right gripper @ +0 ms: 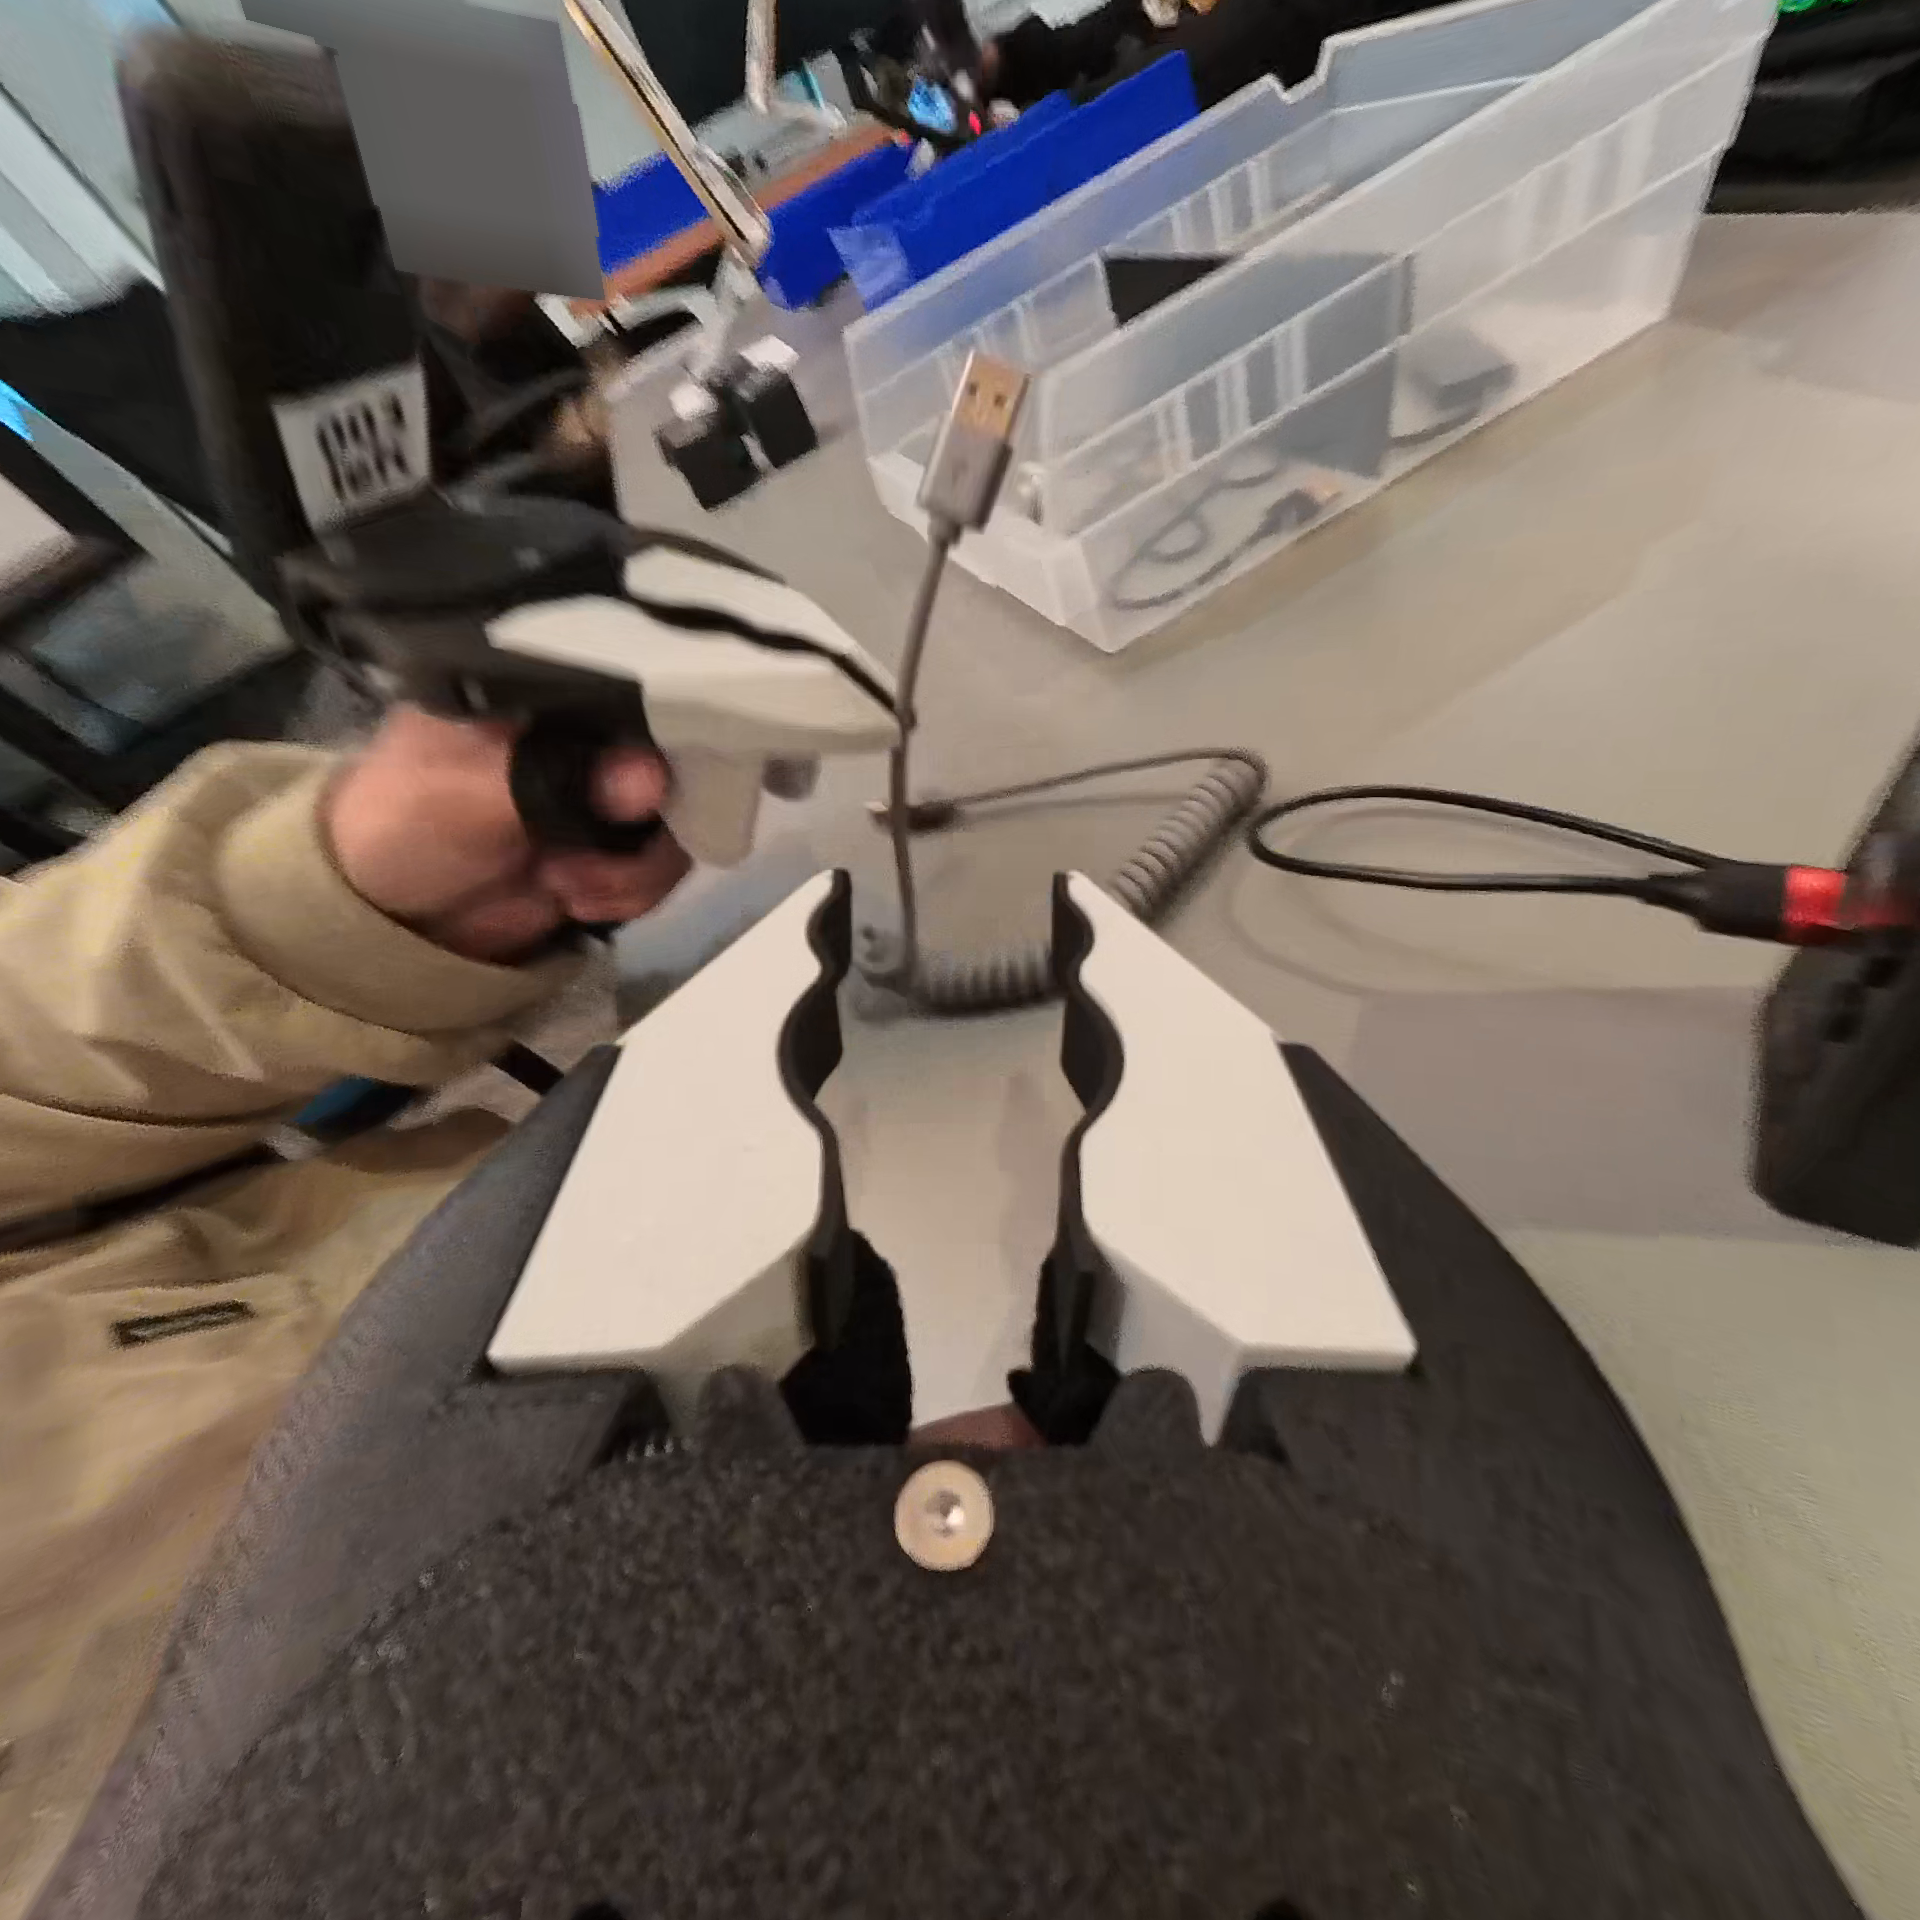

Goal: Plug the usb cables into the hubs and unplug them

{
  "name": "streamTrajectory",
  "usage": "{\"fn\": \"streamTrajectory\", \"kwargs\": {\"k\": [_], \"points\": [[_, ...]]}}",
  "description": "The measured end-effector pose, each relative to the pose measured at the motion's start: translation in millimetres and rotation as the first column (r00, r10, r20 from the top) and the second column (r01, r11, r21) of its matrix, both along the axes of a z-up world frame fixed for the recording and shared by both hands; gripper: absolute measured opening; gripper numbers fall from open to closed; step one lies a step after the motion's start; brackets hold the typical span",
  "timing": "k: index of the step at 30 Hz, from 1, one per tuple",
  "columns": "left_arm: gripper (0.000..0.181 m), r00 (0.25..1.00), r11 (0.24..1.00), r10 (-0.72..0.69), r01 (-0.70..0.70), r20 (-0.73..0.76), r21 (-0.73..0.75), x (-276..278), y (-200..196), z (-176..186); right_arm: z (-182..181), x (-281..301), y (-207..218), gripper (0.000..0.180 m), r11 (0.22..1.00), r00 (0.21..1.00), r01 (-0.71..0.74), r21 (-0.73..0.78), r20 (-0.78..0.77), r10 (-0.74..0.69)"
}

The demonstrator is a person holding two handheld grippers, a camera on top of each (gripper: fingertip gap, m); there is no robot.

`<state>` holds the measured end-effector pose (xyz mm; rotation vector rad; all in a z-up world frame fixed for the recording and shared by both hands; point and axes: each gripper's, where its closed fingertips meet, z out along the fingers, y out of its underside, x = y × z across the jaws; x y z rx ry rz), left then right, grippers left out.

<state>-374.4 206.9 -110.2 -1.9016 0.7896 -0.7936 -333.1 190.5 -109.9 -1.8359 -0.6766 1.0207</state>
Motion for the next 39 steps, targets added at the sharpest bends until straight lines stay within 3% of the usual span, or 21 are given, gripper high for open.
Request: {"fn": "streamTrajectory", "kwargs": {"k": [3,5,11,14,17,19,21,22,26,29,32,35,39], "points": [[0.003,0.982,0.984,-0.018,0.051,-0.187,0.172,5,-12,-4,24,-7,1,0.038,0.997,0.982,0.004,-0.073,-0.190,-0.018],[0.003,0.966,0.969,-0.019,0.081,-0.258,0.234,11,-18,-7,26,-11,4,0.040,0.990,0.970,0.012,-0.139,-0.238,-0.045],[0.003,0.948,0.964,-0.018,0.100,-0.317,0.244,23,-22,-14,28,-18,8,0.040,0.988,0.974,0.108,-0.108,-0.185,-0.127],[0.003,0.950,0.971,-0.026,0.099,-0.312,0.218,27,-23,-18,24,-9,12,0.015,0.980,0.973,0.189,-0.059,-0.121,-0.195],[0.003,0.950,0.970,-0.055,0.124,-0.308,0.208,31,-27,-21,21,-9,8,0.015,0.988,0.985,0.157,-0.015,-0.071,-0.157],[0.006,0.979,0.977,-0.102,0.132,-0.175,0.168,34,-31,-10,29,-8,4,0.015,0.994,0.987,0.107,0.022,-0.122,-0.104],[0.026,0.986,0.985,-0.158,0.153,0.059,0.081,36,-35,11,46,-4,1,0.015,0.998,0.962,0.060,0.021,-0.268,-0.052],[0.038,0.970,0.984,-0.178,0.176,0.168,0.025,36,-36,18,55,-2,-2,0.015,1.000,0.935,0.026,0.007,-0.353,-0.022],[0.046,0.869,0.950,-0.247,0.305,0.429,-0.071,43,-46,43,68,-7,-11,0.014,0.994,0.834,-0.099,-0.052,-0.549,0.054],[0.031,0.870,0.943,-0.274,0.327,0.410,-0.063,47,-49,41,82,-13,-20,0.015,0.983,0.759,-0.177,-0.041,-0.641,0.110],[0.002,0.874,0.952,-0.280,0.306,0.396,-0.003,44,-50,48,78,-8,-15,0.014,0.986,0.775,-0.158,-0.052,-0.625,0.091],[0.002,0.940,0.964,-0.265,0.262,0.214,0.044,38,-48,29,75,-4,-16,0.028,0.986,0.802,-0.164,-0.041,-0.588,0.109],[0.002,0.965,0.959,-0.257,0.249,0.046,0.134,31,-47,20,65,0,-17,0.034,0.983,0.871,-0.183,-0.001,-0.464,0.161]]}}
